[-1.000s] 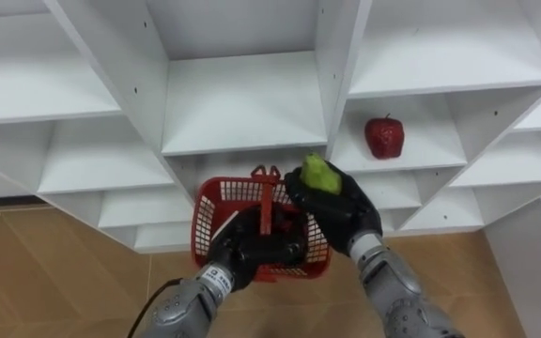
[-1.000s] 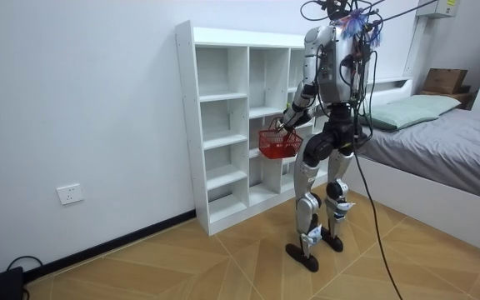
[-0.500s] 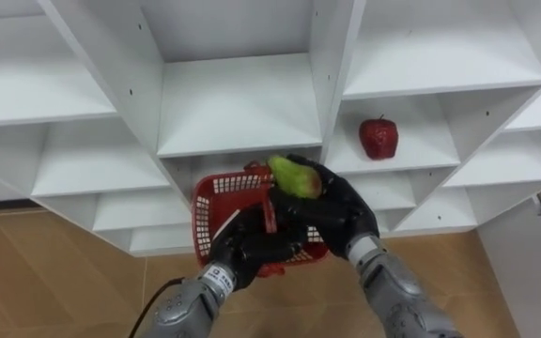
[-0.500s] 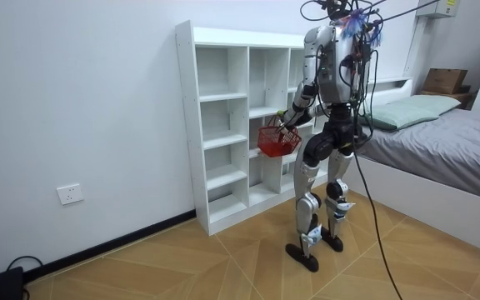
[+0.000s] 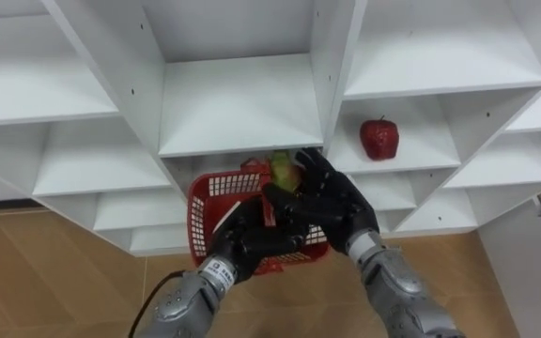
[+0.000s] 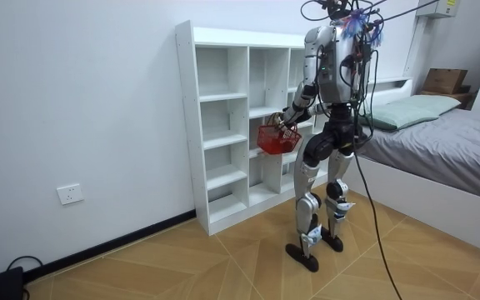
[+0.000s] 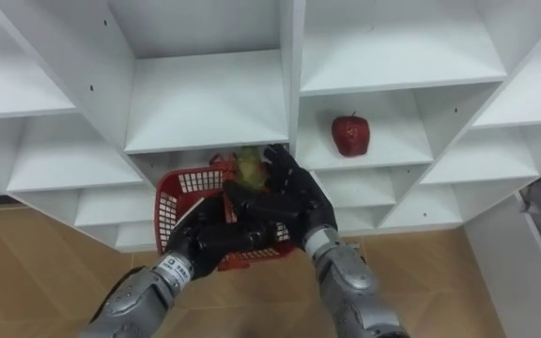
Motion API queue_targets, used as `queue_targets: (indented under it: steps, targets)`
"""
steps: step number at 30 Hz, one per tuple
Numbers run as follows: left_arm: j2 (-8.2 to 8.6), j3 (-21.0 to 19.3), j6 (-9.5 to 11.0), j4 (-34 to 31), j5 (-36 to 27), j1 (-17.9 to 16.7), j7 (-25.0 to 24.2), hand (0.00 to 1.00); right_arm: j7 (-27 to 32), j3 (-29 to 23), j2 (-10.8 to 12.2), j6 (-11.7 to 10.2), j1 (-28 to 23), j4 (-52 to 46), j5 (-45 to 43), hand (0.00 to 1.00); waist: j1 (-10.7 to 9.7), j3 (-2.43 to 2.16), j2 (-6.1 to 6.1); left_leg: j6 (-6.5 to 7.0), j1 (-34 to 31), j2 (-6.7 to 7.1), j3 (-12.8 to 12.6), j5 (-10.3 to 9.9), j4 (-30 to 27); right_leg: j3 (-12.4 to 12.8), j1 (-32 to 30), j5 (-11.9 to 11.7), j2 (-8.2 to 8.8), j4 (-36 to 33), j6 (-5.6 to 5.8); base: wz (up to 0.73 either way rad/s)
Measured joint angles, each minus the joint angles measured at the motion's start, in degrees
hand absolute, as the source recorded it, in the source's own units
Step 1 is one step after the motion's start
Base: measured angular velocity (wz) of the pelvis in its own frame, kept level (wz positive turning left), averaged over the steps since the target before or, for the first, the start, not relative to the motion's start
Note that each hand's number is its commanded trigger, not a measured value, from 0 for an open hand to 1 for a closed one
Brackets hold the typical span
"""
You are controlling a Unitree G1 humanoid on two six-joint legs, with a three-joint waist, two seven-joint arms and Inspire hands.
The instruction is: Collect fruits from the closet
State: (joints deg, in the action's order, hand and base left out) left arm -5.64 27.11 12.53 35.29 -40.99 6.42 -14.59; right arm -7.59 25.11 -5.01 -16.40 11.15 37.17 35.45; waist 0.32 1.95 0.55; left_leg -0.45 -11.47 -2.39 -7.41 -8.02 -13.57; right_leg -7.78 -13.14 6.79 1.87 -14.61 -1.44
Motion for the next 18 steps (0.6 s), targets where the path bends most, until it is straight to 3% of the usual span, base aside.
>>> queue_targets:
  steps: [10, 18]
  targets:
    - [-0.65, -0.04, -0.01, -0.01, -0.01, -0.59, -0.62, 1.0, 0.21, -0.06, 0.09, -0.4, -0.5, 0.04, -2.34, 0.0, -0.05, -0.41, 0.64, 0.0, 0.05, -0.04, 0.0, 0.0, 0.03, -0.23, 0.05, -0.02, 0.0, 0.01, -0.03, 0.0]
    - [-0.85, 0.05, -0.02, 0.36, 0.02, -0.86, -0.69, 1.0, 0.91, 0.01, -0.82, -0.48, -0.69, -0.15, -7.23, 0.0, -0.11, -0.46, 0.72, 0.0, 0.08, -0.1, -0.06, 0.0, 0.0, -0.2, 0.03, -0.04, -0.02, -0.06, -0.07, 0.0]
